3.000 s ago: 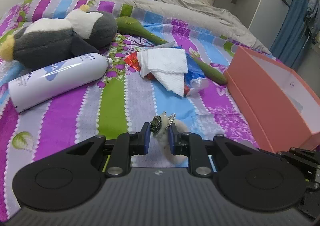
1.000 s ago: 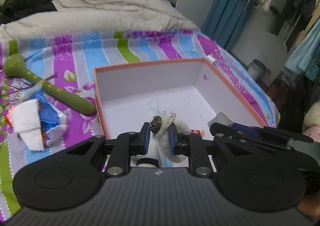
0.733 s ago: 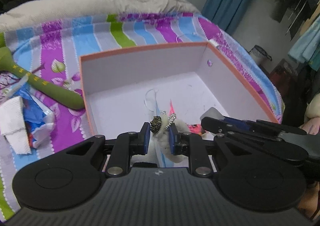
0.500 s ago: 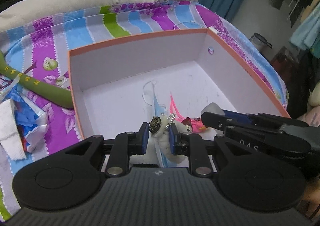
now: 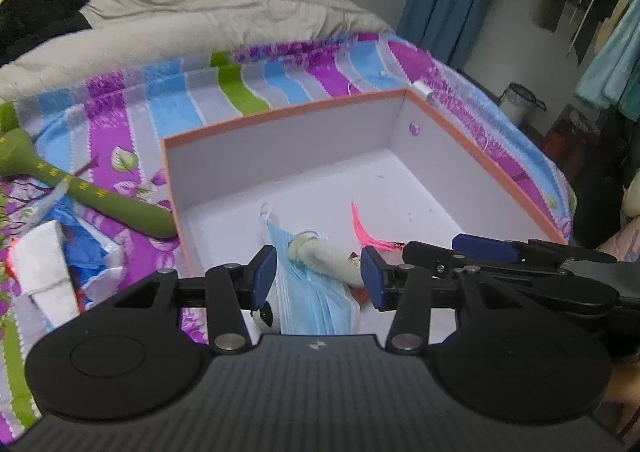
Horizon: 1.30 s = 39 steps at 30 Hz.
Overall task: Organize soft objects
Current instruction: 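Open the left tool over the box while the right tool releases the clear piece inside, then withdraw both open tools from the pink box, then move both open tools over the white towel and clear bag on the bed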
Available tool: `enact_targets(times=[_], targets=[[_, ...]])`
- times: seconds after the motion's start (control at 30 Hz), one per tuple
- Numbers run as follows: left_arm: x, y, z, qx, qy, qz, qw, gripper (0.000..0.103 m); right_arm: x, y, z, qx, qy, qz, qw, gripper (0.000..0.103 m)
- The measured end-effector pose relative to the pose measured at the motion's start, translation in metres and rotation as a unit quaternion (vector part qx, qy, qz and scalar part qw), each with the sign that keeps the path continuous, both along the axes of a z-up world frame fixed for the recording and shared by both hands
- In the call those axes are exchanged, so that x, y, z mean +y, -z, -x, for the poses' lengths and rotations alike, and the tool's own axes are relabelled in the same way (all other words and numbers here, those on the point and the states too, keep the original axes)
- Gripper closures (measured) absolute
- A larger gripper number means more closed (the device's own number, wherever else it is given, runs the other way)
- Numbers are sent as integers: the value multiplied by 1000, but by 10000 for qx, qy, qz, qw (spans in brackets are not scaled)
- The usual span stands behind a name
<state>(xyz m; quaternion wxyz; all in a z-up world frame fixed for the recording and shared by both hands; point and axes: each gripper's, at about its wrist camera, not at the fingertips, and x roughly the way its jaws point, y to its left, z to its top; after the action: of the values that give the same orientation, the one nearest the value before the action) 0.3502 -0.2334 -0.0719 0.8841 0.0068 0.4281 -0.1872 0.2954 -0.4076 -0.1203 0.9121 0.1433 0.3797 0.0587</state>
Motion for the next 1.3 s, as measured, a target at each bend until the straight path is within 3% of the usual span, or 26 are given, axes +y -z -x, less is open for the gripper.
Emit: enact_targets(times=[0.27,0.67,0.97,1.3], targets=[[23,-46,55,-509,-55,131,9986,50,12,-36,41,-426,-23,125,9990,44],[79,-88,145,-970,-281,292,9945,50,50,-78,118,-907,-175,229,9955,44],[122,-99,214,-1187,-656,511,9894,51,80,-88,166,-1039,-391,340,9932,44],[174,-91,276,-1237,-1175,456,9843,51,127,-90,208,-1135,-1035,448,9871,44]])
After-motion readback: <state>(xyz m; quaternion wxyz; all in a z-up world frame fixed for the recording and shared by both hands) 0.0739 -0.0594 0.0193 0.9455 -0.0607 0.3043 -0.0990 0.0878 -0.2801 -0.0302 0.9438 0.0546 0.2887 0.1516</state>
